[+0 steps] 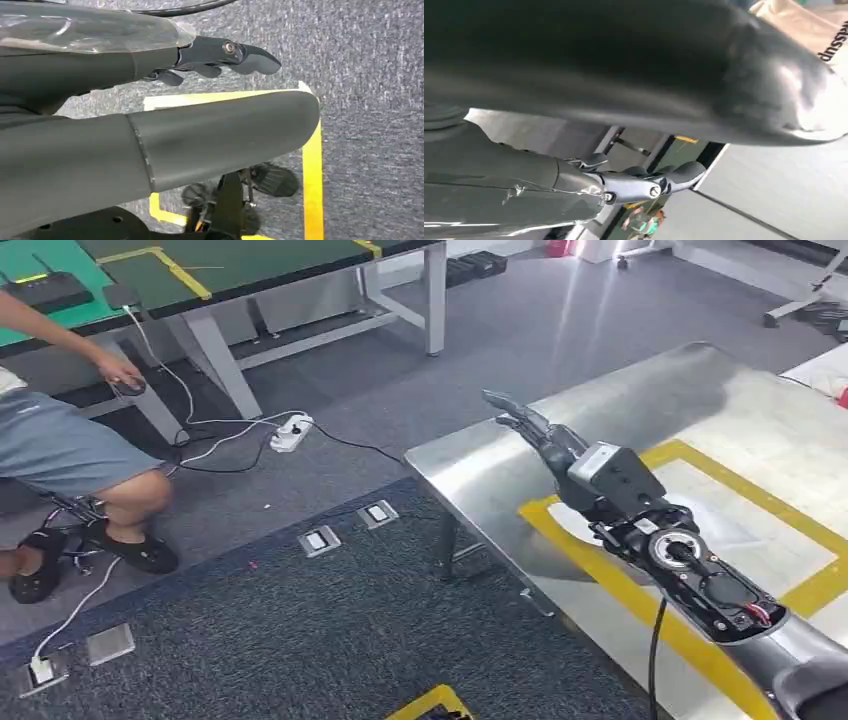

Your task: Take the parts from the cabinet and place them on the table.

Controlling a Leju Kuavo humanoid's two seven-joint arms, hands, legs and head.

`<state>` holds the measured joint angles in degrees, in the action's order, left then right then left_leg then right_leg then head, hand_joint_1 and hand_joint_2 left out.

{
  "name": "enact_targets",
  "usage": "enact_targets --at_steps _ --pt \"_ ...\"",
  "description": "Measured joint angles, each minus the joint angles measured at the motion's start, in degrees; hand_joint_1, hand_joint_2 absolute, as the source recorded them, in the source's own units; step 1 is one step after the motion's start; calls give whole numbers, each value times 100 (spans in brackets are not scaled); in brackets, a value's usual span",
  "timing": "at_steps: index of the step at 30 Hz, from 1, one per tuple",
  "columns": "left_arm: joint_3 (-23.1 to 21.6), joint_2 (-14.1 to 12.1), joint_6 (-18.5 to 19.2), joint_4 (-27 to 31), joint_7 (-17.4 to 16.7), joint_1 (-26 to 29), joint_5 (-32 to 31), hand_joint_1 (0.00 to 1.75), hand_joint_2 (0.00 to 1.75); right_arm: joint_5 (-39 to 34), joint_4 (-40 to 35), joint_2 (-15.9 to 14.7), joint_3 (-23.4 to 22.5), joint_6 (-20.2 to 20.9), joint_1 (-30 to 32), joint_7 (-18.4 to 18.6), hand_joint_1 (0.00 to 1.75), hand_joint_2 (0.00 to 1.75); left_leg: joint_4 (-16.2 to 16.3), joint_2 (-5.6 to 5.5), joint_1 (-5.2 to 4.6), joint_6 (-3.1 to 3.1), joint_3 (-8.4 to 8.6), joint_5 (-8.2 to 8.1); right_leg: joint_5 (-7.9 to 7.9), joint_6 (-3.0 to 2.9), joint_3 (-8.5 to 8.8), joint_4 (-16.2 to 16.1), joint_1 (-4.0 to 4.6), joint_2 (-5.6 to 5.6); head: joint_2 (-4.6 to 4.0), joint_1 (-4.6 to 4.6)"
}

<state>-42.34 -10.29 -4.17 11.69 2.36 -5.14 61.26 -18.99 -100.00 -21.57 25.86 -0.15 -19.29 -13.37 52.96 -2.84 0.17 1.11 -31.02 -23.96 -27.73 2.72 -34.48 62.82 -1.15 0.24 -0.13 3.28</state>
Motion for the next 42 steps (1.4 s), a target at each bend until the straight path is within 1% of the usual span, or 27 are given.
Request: enact_targets --at_steps 1,2,6,7,8,9,11,12,13,15,16,17,21,22,23,24,25,29,31,32,33,34,35,38,39,41,42 --pt "-7 2 2 0 0 -4 0 0 0 0 4 0 0 0 -10 0 0 0 46 -58 13 -43 -1 -34 263 28 243 -551 -47 163 0 4" --pt "-9 -9 0 0 0 -12 0 0 0 -2 20 2 4 0 -23 0 0 0 97 -96 -12 -86 -58 -62 176 45 337 -730 -81 470 0 4" --pt "-13 -15 -13 0 -4 -19 2 0 0 -2 44 4 37 13 -39 -7 0 0 90 -313 41 -213 -152 -7 202 -134 308 -751 -27 212 0 -37" --pt "-13 -7 -13 0 -4 -12 2 0 0 -2 44 9 41 15 -72 -9 0 0 181 -181 49 -228 -169 -70 218 -171 332 -782 -44 133 0 -54" --pt "-13 -2 -13 0 -7 -21 2 0 0 -2 44 11 39 13 -80 -15 0 0 434 38 19 -248 -293 -234 211 -202 339 -789 -32 74 0 -118" --pt "-13 -2 -13 0 -7 -32 2 0 0 -2 46 11 39 13 -90 -15 0 0 879 151 20 -270 -518 -467 207 -231 338 -789 -13 2 0 -162" --pt "-13 2 -13 0 -7 -32 2 0 0 -2 57 11 50 15 -87 -11 0 0 1926 229 24 -283 -1045 -880 192 -257 334 -788 30 -155 0 -177" --pt "-13 9 -13 0 -7 -27 2 0 0 -2 68 11 61 15 -87 -11 0 0 2168 231 22 -275 -1179 -913 184 -270 335 -788 50 -228 0 -179" --pt "-15 9 -13 0 -7 -19 2 0 0 -2 77 13 72 13 -88 -9 0 0 2071 232 20 -255 -1145 -797 179 -276 341 -788 67 -295 0 -179" --pt "-13 6 -13 0 -7 -12 2 0 0 -2 81 13 81 15 -91 -9 0 0 1148 276 2 -193 -671 -333 161 -287 365 -788 84 -418 0 -183" --pt "-15 2 -13 0 -7 -14 2 0 0 -2 81 15 81 15 -98 -11 0 0 522 421 -34 -140 -323 -95 146 -275 393 -789 87 -481 0 -186" --pt "-13 -4 -13 0 -7 -23 2 0 0 -2 81 15 81 13 -108 -11 0 0 108 748 -111 -61 -134 -81 131 -259 413 -789 92 -532 -2 -181" --pt "-15 -33 -13 0 -7 -16 2 0 0 -2 90 28 94 15 -119 -11 0 0 76 490 -150 -12 -142 -26 101 -166 474 -826 102 -732 0 -184" --pt "-15 -26 -13 0 -7 -16 2 0 0 -2 92 28 85 15 -123 -11 0 0 -19 430 -59 19 -56 21 47 -120 468 -805 98 -661 0 -173" --pt "-15 -20 -15 0 -7 -13 7 0 0 -4 98 33 90 18 -135 -15 0 0 -44 377 -62 31 -33 29 -72 -102 432 -636 80 -369 -2 -158" --pt "-15 -22 -20 0 -9 -16 9 0 0 -9 101 33 87 17 -148 -33 0 0 -43 331 -51 56 -30 36 -310 -95 253 -229 74 -171 0 -133" --pt "-17 -22 -20 0 -9 -21 9 0 0 -15 103 33 87 18 -148 -33 0 0 -42 304 -49 59 -28 38 -412 -88 151 -21 71 -121 0 -114" --pt "-15 -22 -20 0 -9 -22 9 0 0 -15 105 33 87 18 -147 -33 0 0 -42 296 -49 59 -28 38 -441 -87 121 42 71 -110 0 -114" --pt "-17 -20 -20 0 -11 -30 9 0 0 -22 120 33 87 18 -141 -31 0 0 -41 221 -49 60 -32 38 -662 -72 -145 581 63 -61 0 -72" --pt "-17 4 -20 0 -13 -23 11 0 0 -33 181 33 111 20 -127 -37 0 0 16 -144 -29 35 -31 20 -248 -39 -177 476 36 -22 0 -39" --pt "-20 11 -20 0 -15 -23 11 0 0 -37 186 33 114 20 -135 -37 0 0 61 -250 -9 1 -32 -4 108 -29 136 -214 3 76 0 -20" --pt "-20 13 -20 0 -15 -23 11 0 0 -37 186 33 116 20 -142 -39 0 0 108 -325 7 -38 -44 -32 190 -11 320 -639 -45 326 0 -6" --pt "-20 0 -20 0 -17 -36 11 0 0 -39 195 35 129 20 -143 -46 0 0 169 -403 -25 -66 -97 -45 124 -25 384 -732 -40 424 0 -8" --pt "-20 0 -20 0 -20 3 17 0 0 -52 210 37 136 18 -137 -53 0 0 110 -583 36 -163 -165 19 135 -135 358 -703 20 252 0 -39" --pt "-20 -20 -20 -2 -22 25 20 0 0 -55 210 39 136 17 -150 -55 0 0 127 -635 35 -191 -183 5 165 -186 369 -757 -26 164 0 -44" --pt "-20 -7 -20 0 -24 16 20 0 0 -68 210 39 136 15 -176 -61 0 0 569 -38 -7 -234 -390 -274 179 -236 387 -783 -1 44 0 -158" --pt "-20 -11 -20 0 -24 -1 28 0 0 -85 210 39 136 17 -174 -61 0 0 1049 119 7 -258 -634 -515 175 -267 381 -783 23 -41 0 -184"
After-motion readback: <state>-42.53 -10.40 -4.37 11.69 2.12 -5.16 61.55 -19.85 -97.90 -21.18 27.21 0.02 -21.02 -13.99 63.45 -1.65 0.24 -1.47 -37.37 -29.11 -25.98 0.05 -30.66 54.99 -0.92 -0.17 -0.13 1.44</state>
